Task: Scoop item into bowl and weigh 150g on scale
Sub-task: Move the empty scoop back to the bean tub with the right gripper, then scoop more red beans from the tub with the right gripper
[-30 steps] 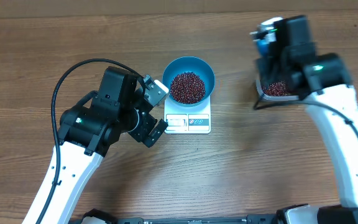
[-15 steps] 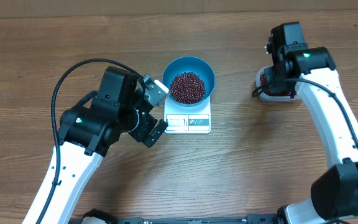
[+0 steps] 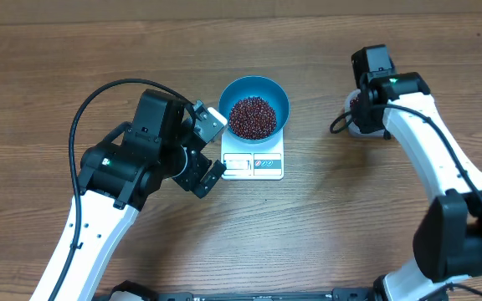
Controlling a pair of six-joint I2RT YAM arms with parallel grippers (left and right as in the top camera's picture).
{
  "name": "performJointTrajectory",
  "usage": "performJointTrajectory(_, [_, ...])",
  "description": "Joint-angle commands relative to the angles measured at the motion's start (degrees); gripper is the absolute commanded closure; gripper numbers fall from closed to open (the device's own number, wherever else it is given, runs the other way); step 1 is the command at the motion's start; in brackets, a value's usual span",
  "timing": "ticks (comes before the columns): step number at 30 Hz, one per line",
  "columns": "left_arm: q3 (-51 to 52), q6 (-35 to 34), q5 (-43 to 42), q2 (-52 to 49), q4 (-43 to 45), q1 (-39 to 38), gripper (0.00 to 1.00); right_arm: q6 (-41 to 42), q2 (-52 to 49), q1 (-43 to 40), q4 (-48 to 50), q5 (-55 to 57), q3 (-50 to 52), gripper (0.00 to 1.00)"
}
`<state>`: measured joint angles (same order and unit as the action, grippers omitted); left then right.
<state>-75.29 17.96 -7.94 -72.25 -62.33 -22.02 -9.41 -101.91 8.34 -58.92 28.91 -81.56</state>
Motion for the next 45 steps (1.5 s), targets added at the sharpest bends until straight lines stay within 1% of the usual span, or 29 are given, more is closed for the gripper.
performJointTrajectory(1, [-1.38, -0.81, -0.57, 0.35, -0.04, -0.07, 0.01, 0.7, -2.75, 0.28, 0.28, -3.76, 0.5, 0.96])
performJointTrajectory(9, [-1.38, -0.81, -0.57, 0.35, -0.04, -0.07, 0.0, 2.19, -2.78, 0.13, -0.39, -21.81, -2.12, 0.96])
performJointTrajectory(12, [-1.38, -0.81, -0.57, 0.35, -0.04, -0.07, 0.01, 3.89, -2.71, -0.76, -0.87, -24.72, -3.26, 0.96])
performJointTrajectory(15, [-1.38, -0.81, -0.57, 0.35, -0.04, -0.07, 0.0, 3.89, -2.69, -2.75, -1.79, -29.18, -3.87, 0.96])
performJointTrajectory(22, [-1.38, -0.81, -0.57, 0.35, -0.04, -0.07, 0.01, 3.87, -2.69, -10.91, -3.19, -40.04, -3.93, 0.96])
performJointTrajectory(28, [-1.38, -0.81, -0.57, 0.35, -0.04, -0.07, 0.0, 3.82, -2.69, -19.19, -3.15, -57.16, -3.93, 0.96])
performJointTrajectory(30, [-1.38, -0.81, -0.57, 0.35, -0.04, -0.07, 0.0, 3.87, -2.71, -21.46, -3.13, -61.07, -3.93, 0.96])
performJointTrajectory(34, [-1.38, -0.81, -0.57, 0.35, -0.04, -0.07, 0.0, 6.12, -2.75, -26.03, -3.87, -62.47, -3.91, 0.96])
performJointTrajectory(38, [-1.38, -0.81, -0.57, 0.35, -0.04, -0.07, 0.01, 6.45, -2.99, -29.2, -5.44, -62.53, -3.91, 0.96])
performJointTrajectory(45, [-1.38, -0.81, -0.57, 0.35, -0.04, -0.07, 0.01, 6.43, -6.78, -29.83, -4.81, -68.87, -2.51, 0.96])
